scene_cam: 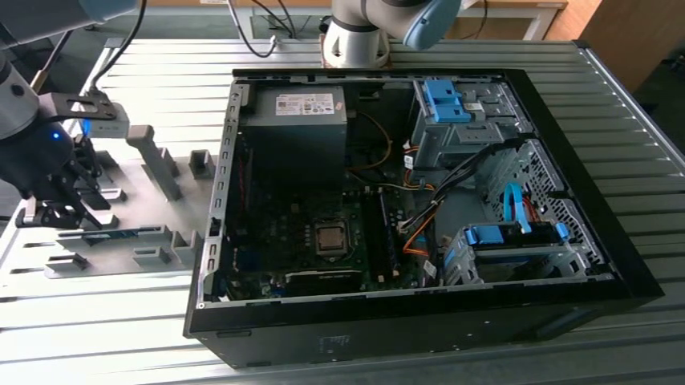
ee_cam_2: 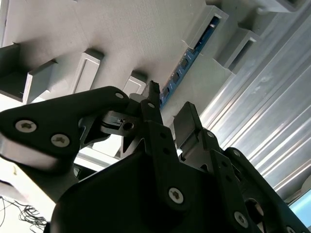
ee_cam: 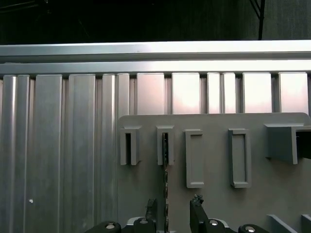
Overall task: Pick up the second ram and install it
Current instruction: 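Pick up the second ram and move it above second insertion slot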
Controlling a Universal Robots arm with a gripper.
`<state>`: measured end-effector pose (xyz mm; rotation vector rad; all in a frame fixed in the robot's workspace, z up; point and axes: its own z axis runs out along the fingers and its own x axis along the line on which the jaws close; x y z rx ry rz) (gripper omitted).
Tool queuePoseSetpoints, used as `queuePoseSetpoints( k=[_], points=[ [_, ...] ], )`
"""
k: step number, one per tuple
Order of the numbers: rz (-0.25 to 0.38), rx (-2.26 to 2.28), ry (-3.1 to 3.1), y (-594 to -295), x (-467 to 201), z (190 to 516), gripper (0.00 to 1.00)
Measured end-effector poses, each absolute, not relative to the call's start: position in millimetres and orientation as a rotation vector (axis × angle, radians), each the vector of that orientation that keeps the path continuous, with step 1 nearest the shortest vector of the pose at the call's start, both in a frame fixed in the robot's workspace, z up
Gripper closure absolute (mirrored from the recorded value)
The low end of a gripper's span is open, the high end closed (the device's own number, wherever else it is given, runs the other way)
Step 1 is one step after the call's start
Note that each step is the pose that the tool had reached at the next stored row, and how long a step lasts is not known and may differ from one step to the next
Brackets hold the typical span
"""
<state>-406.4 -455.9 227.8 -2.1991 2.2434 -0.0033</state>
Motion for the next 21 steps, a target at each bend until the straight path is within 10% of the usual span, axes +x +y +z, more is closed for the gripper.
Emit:
queuePoseSetpoints(
  k=[21],
  points=[
    [-0.003, -2.199, 2.243, -459, -407, 212, 0.60]
  ],
)
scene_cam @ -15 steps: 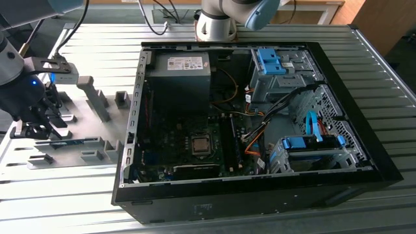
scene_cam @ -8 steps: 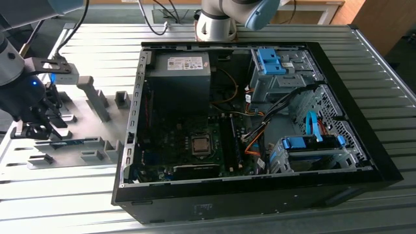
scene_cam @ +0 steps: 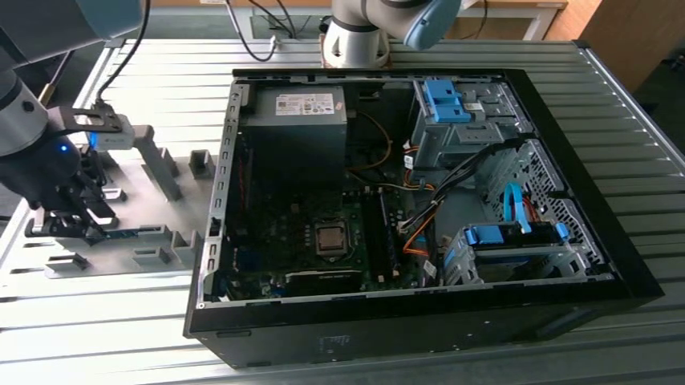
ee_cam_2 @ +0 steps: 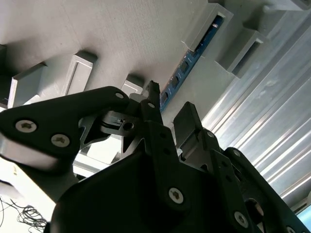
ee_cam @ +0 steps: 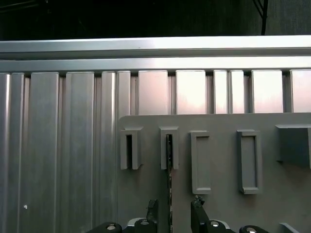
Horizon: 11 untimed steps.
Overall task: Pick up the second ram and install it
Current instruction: 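Pick up the second ram and move it above second insertion slot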
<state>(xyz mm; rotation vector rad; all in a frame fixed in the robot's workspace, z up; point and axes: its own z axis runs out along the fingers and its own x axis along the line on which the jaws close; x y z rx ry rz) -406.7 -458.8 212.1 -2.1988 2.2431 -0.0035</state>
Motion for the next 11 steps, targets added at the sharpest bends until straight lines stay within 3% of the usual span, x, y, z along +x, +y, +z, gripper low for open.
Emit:
queuePoseSetpoints(
  k=[11],
  points=[
    [-0.003, -2.199, 2.243, -462, -410, 196, 0.60]
  ],
)
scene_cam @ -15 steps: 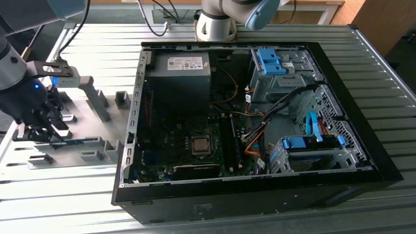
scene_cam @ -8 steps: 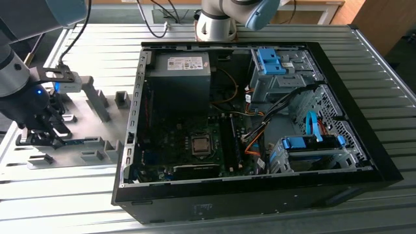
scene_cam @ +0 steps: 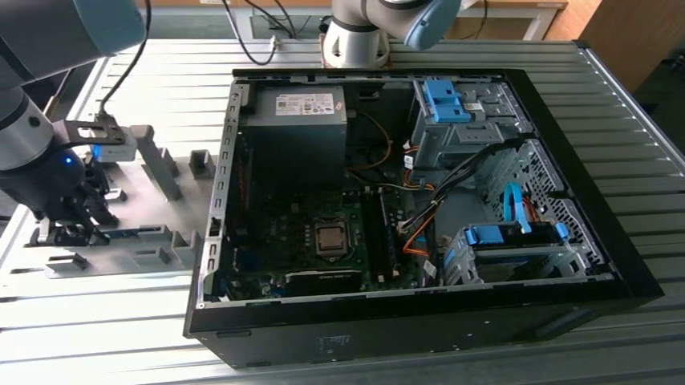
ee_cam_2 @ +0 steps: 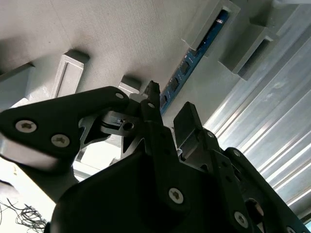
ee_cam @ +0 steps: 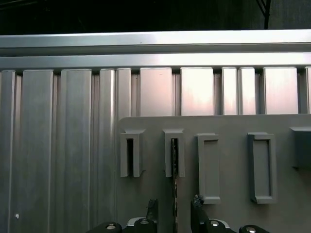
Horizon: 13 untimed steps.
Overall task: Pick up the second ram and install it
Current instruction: 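Pick up the second ram and move it above second insertion slot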
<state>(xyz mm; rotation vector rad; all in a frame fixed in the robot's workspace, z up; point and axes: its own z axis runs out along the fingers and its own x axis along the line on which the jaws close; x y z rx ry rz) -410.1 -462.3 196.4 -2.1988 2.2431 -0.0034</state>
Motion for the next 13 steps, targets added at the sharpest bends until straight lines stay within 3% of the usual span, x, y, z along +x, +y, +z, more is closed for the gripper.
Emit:
queuePoseSetpoints(
  k=[3, 4, 13],
  points=[
    [-0.003, -2.199, 2.243, -462.3, -410.6, 196.2, 0.62],
    [-0.003, -2.199, 2.243, -462.3, -410.7, 196.2, 0.69],
    [-0.003, -2.199, 2.243, -460.9, -410.8, 192.7, 0.69]
  ],
)
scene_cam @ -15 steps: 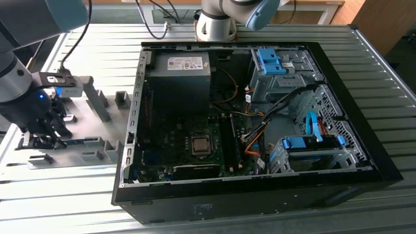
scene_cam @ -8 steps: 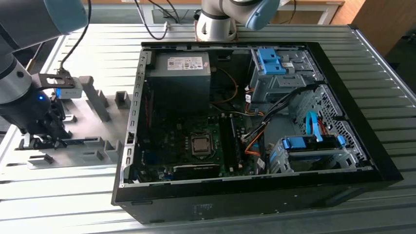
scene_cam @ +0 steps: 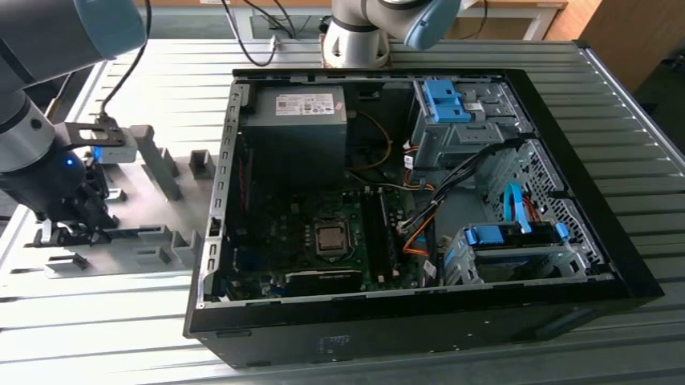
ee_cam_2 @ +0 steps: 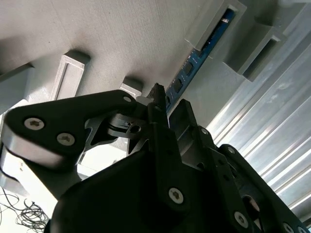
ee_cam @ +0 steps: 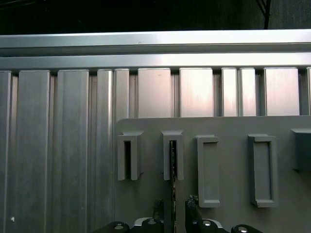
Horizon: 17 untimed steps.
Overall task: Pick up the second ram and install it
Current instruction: 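Pick up the second ram and move it above second insertion slot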
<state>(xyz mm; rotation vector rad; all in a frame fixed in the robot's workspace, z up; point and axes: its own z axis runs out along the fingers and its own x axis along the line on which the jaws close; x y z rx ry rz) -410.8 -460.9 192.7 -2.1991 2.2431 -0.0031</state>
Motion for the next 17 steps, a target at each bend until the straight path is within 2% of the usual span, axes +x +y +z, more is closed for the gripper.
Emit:
queuePoseSetpoints(
  k=[4, 5, 10, 11, 17],
  points=[
    [-0.003, -2.199, 2.243, -460.9, -410.8, 190.9, 0.70],
    [-0.003, -2.199, 2.243, -460.9, -410.8, 190.7, 0.77],
    [-0.003, -2.199, 2.243, -460.9, -410.8, 190.1, 0.78],
    [-0.003, -2.199, 2.243, -460.9, -410.8, 190.2, 0.85],
    [-0.003, -2.199, 2.243, -460.9, -410.8, 190.1, 0.86]
  ],
)
